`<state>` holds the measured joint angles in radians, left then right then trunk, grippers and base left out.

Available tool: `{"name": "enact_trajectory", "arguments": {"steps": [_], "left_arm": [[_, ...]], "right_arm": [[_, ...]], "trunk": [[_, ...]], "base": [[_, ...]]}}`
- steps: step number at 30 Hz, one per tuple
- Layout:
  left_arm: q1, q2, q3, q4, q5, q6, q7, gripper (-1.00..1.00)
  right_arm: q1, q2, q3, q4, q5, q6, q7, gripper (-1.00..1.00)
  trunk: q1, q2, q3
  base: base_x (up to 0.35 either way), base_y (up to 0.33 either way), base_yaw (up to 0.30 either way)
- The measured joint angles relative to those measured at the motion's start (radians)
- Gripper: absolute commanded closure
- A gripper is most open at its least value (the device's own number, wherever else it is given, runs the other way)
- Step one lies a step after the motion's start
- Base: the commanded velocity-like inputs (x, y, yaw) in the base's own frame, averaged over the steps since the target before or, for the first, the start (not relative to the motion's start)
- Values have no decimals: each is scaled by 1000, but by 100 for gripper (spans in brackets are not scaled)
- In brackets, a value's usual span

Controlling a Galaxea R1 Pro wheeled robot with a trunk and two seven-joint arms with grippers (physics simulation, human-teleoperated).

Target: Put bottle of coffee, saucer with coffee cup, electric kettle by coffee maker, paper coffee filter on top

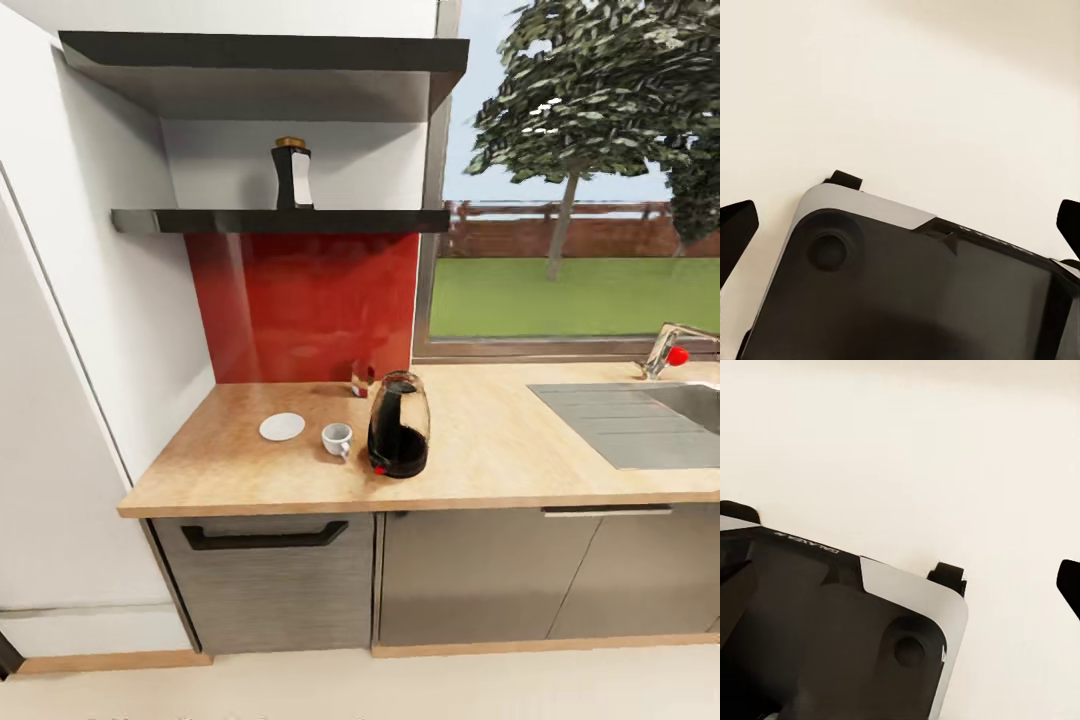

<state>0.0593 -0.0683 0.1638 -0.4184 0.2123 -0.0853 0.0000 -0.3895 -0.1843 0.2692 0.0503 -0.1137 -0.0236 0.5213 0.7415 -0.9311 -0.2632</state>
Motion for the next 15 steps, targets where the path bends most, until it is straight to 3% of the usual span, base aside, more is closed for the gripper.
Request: {"name": "enact_trajectory", "arguments": {"steps": [10,15], "left_arm": [[0,0,0,0,0,0,0,-100],[28,18,1,7,-2,5,0,-100]], "right_arm": [[0,0,0,0,1,-3,-1,-100],[4,-9,1,2,-2,1,-1,-100]], "trunk": [[0,0,0],[0,0,0]], "base": [[-36,0,-18],[0,0,0]]}}
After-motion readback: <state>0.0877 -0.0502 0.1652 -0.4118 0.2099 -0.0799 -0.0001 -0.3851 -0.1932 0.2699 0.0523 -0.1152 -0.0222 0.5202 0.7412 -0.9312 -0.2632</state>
